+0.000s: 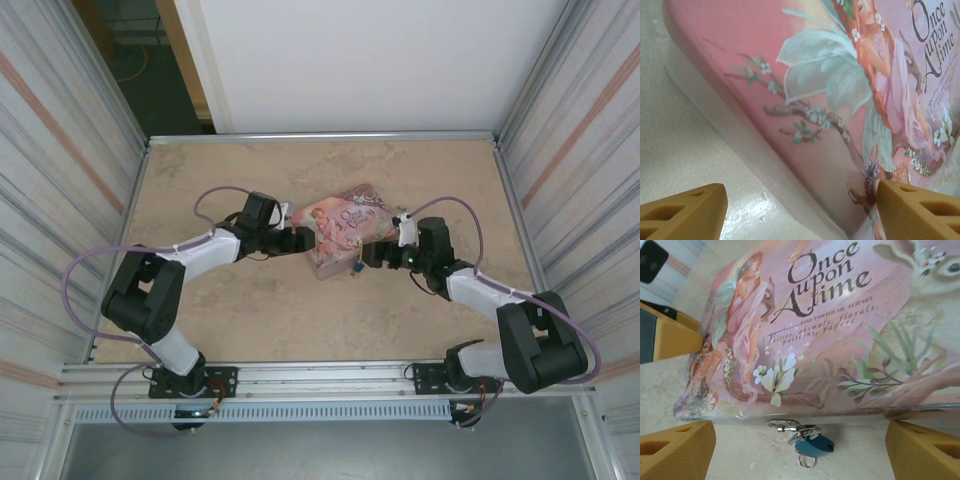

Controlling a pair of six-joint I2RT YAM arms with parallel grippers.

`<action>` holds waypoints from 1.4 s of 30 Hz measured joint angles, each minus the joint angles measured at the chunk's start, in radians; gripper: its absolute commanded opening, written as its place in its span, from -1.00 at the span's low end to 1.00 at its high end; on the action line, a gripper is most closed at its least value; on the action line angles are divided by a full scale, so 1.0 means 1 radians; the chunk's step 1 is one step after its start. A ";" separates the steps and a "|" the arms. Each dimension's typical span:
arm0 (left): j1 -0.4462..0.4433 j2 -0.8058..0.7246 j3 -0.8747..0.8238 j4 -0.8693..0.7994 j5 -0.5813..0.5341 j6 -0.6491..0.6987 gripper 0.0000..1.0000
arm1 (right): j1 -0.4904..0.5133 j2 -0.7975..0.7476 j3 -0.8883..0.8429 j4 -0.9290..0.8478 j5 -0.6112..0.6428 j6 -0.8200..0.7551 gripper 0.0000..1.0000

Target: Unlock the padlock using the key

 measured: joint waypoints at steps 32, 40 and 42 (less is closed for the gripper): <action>-0.121 -0.005 0.224 -0.069 0.136 0.012 -0.41 | -0.026 0.013 -0.177 0.230 -0.177 0.036 0.62; -0.121 0.106 0.248 -0.081 0.146 0.014 -0.46 | 0.018 0.169 -0.168 0.373 -0.149 0.050 0.60; -0.121 0.119 0.248 -0.087 0.138 0.016 -0.47 | 0.023 0.198 -0.164 0.402 -0.148 0.056 0.59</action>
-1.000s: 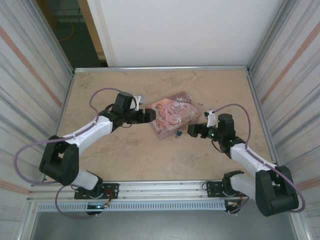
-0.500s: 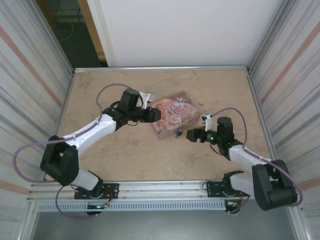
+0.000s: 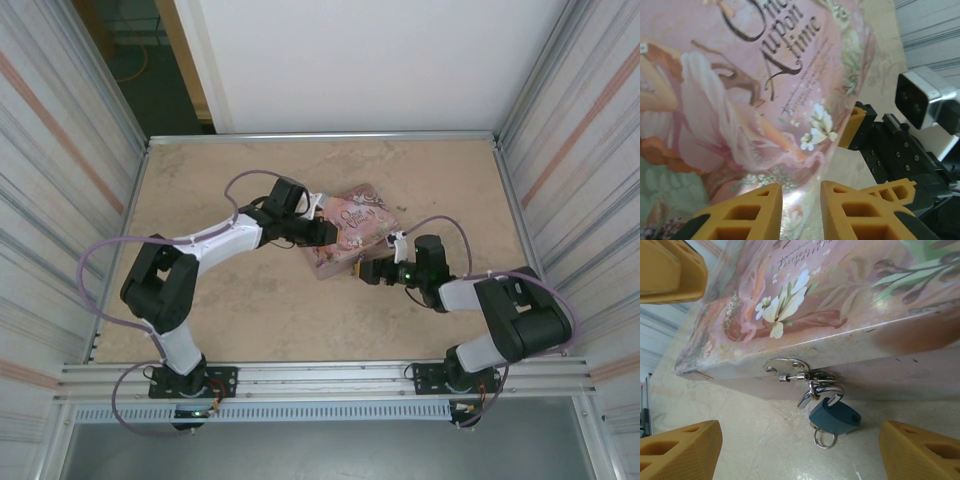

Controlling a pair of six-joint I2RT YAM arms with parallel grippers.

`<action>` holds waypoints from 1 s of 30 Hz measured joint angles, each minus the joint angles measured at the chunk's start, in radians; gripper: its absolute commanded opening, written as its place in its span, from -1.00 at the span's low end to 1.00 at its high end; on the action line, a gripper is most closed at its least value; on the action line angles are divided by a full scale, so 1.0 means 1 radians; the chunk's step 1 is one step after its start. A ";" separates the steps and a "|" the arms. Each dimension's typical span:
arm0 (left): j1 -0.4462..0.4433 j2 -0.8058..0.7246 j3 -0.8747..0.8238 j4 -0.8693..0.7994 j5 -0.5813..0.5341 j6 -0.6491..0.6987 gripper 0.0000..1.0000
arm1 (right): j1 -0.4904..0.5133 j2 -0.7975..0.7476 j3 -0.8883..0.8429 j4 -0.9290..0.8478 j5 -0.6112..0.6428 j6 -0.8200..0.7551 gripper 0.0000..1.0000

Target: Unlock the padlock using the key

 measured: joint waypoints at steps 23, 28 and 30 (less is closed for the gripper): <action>0.016 0.021 -0.014 0.025 -0.006 0.000 -0.50 | 0.028 0.195 0.048 0.237 -0.071 0.028 0.27; 0.016 0.020 -0.018 0.029 -0.005 0.000 -0.50 | 0.030 0.208 0.048 0.257 -0.095 0.028 0.22; 0.016 0.020 -0.022 0.035 -0.003 0.000 -0.50 | 0.030 0.209 0.048 0.259 -0.096 0.028 0.21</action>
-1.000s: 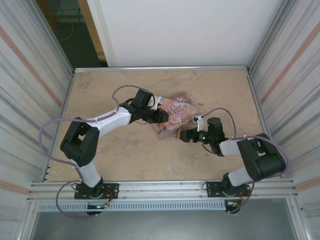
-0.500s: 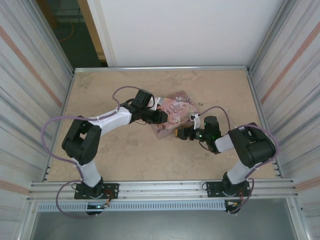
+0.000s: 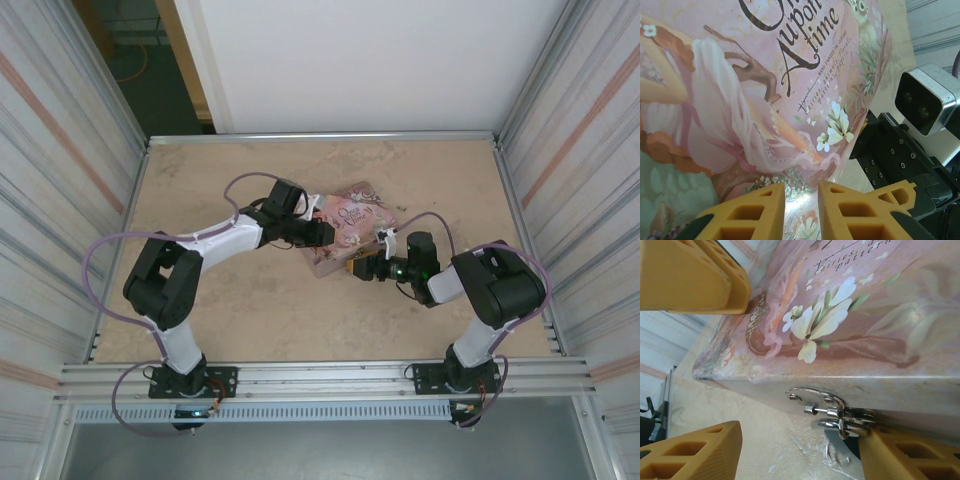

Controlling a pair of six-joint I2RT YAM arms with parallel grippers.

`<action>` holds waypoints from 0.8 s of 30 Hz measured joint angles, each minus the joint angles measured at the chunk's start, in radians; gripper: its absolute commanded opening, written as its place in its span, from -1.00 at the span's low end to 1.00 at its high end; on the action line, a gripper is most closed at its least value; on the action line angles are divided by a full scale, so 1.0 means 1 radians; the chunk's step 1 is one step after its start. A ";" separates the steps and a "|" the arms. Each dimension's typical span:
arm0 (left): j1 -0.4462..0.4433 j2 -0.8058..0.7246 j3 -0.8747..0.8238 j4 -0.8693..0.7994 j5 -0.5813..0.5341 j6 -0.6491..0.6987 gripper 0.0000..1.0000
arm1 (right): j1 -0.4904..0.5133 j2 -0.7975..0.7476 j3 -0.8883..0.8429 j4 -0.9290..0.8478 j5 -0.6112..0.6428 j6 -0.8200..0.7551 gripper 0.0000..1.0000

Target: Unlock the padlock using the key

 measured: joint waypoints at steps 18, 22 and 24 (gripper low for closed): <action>0.006 -0.002 -0.011 0.024 0.000 0.000 -0.50 | -0.002 0.005 0.000 -0.014 0.000 -0.001 -0.21; 0.007 -0.003 -0.014 0.028 -0.001 0.000 -0.51 | -0.005 0.005 0.000 -0.030 -0.006 -0.002 -0.34; 0.007 -0.003 -0.015 0.031 -0.001 0.000 -0.51 | -0.006 0.005 0.000 -0.035 -0.006 -0.002 -0.40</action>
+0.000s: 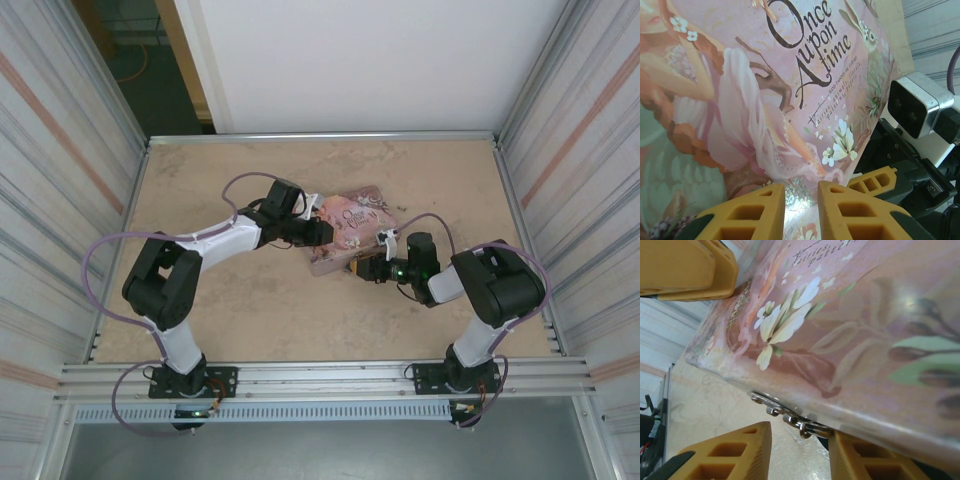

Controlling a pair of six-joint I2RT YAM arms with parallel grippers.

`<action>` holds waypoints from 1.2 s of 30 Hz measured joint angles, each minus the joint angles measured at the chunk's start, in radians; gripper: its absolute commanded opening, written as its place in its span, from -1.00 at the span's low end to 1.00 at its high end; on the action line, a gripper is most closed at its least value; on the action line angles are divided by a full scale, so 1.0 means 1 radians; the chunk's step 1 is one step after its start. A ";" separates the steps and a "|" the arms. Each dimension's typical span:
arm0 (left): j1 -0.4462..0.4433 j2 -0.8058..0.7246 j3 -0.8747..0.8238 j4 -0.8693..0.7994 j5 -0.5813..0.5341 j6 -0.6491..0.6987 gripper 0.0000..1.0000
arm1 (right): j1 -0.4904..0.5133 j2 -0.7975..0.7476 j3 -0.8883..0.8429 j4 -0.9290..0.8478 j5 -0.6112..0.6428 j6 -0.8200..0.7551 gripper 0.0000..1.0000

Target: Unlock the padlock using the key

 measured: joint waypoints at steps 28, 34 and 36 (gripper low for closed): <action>0.006 -0.051 -0.098 0.109 -0.010 0.000 -0.51 | 0.007 -0.002 -0.010 0.013 0.085 0.104 -1.00; 0.005 -0.064 -0.126 0.143 -0.006 -0.003 -0.51 | 0.014 -0.014 -0.017 0.018 0.122 0.186 -1.00; 0.005 -0.066 -0.132 0.147 -0.005 -0.003 -0.51 | 0.014 -0.015 -0.019 0.021 0.136 0.223 -1.00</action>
